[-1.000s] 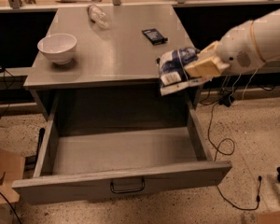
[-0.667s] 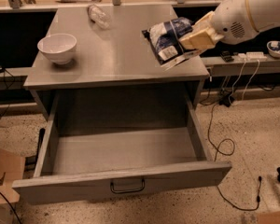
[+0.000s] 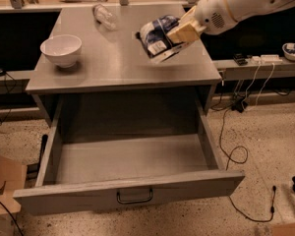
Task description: Pick blue chip bag from top drawer and place on counter
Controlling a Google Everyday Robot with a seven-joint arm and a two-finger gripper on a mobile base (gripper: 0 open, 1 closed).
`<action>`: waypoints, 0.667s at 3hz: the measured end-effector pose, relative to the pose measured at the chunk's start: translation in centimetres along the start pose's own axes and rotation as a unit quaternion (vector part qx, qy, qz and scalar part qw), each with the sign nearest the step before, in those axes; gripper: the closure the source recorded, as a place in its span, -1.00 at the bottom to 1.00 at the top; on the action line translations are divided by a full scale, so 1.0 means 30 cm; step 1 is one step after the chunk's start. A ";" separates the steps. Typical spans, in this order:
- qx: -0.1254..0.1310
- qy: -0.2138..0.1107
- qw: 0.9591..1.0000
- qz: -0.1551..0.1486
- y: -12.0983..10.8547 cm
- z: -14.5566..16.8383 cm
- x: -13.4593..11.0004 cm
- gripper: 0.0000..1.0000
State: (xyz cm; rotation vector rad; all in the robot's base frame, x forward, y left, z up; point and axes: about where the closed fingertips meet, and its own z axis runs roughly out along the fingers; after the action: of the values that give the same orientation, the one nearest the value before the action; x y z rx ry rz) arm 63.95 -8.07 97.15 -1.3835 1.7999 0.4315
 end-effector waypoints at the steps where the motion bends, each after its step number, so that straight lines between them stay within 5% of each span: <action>1: -0.033 -0.003 0.999 0.006 -0.007 0.129 -0.006 1.00; 2: -0.066 -0.001 0.998 0.015 0.005 0.254 0.001 0.63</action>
Offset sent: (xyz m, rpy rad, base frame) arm 0.0414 0.0780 -0.0740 0.0344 0.1643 0.1224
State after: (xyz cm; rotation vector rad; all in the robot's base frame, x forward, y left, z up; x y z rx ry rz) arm 66.77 -2.81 92.41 -1.4465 1.8187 0.5757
